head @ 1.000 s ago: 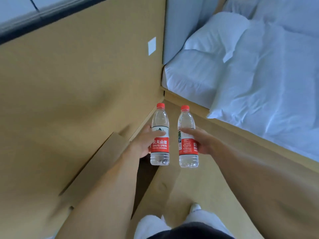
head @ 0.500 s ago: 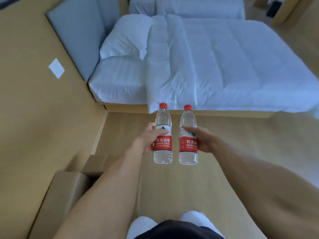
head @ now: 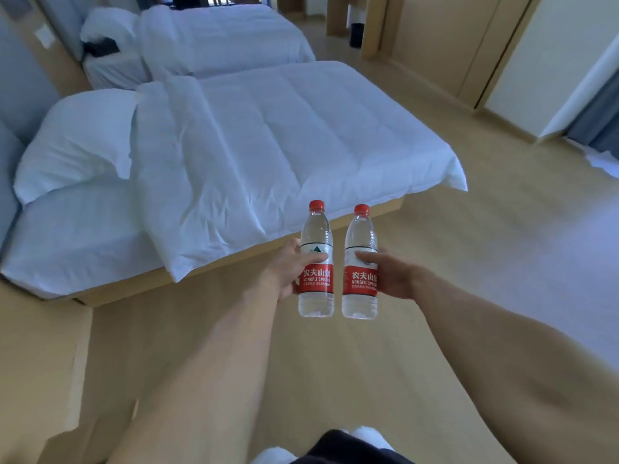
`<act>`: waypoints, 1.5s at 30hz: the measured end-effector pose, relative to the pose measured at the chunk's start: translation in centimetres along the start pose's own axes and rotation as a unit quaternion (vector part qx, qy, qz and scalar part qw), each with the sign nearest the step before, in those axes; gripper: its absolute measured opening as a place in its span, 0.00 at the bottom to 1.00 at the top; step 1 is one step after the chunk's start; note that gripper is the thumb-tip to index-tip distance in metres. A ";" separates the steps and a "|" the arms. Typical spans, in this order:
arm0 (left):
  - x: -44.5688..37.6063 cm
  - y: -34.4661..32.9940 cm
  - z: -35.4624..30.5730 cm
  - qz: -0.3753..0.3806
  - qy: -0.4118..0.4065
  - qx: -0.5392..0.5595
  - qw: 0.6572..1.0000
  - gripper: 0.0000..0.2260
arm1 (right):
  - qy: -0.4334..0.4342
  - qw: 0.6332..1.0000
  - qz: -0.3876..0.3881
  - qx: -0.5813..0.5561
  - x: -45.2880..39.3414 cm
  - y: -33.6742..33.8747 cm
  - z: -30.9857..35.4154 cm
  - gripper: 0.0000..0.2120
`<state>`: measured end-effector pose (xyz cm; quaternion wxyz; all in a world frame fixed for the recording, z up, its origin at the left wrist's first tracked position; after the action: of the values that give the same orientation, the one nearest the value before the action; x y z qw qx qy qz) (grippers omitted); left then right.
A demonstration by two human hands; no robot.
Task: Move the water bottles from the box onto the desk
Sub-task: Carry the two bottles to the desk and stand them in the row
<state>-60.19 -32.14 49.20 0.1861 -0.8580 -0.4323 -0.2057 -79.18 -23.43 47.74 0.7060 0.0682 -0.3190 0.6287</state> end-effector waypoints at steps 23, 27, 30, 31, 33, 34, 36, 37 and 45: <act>-16.3 -30.9 -5.6 0.228 0.040 -0.111 0.966 0.21 | 0.069 0.949 -0.239 -0.196 8.4 25.9 4.7 0.22; -21.3 -34.6 -7.7 0.261 0.049 -0.144 0.953 0.22 | 0.081 0.936 -0.292 -0.177 7.5 30.6 7.5 0.21; -24.8 -37.0 -10.1 0.273 0.052 -0.143 0.950 0.24 | 0.076 0.929 -0.322 -0.165 6.3 33.4 10.1 0.20; -26.0 -37.8 -10.8 0.278 0.053 -0.146 0.948 0.24 | 0.076 0.925 -0.332 -0.165 5.8 34.4 11.0 0.20; -28.4 -39.4 -12.3 0.290 0.056 -0.144 0.945 0.24 | 0.079 0.918 -0.350 -0.169 4.9 36.2 12.8 0.19; -29.5 -40.2 -13.0 0.295 0.055 -0.144 0.943 0.24 | 0.080 0.915 -0.358 -0.171 4.4 37.1 13.7 0.19; -31.5 -41.8 -14.4 0.302 0.054 -0.146 0.941 0.23 | 0.080 0.908 -0.374 -0.172 3.7 38.8 15.3 0.19; -32.4 -42.5 -15.0 0.305 0.056 -0.147 0.939 0.23 | 0.080 0.905 -0.380 -0.175 3.4 39.6 16.0 0.19; -39.1 -48.8 -18.6 0.317 0.071 -0.165 0.931 0.24 | 0.062 0.892 -0.409 -0.180 1.8 47.4 20.2 0.20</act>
<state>-124.90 -40.19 51.74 0.1280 -0.9521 -0.0835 -0.2647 -130.65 -22.53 50.18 0.9194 0.0255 -0.3260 0.2187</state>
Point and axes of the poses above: each hand's wrist, its own x-axis away from the middle knuckle, its own y-axis out of the back of the hand, z = x × y, the point moved 4 cm from there along -x, towards the middle knuckle, and after that the axes turned 1 degree about -y, right-handed, at the moved point
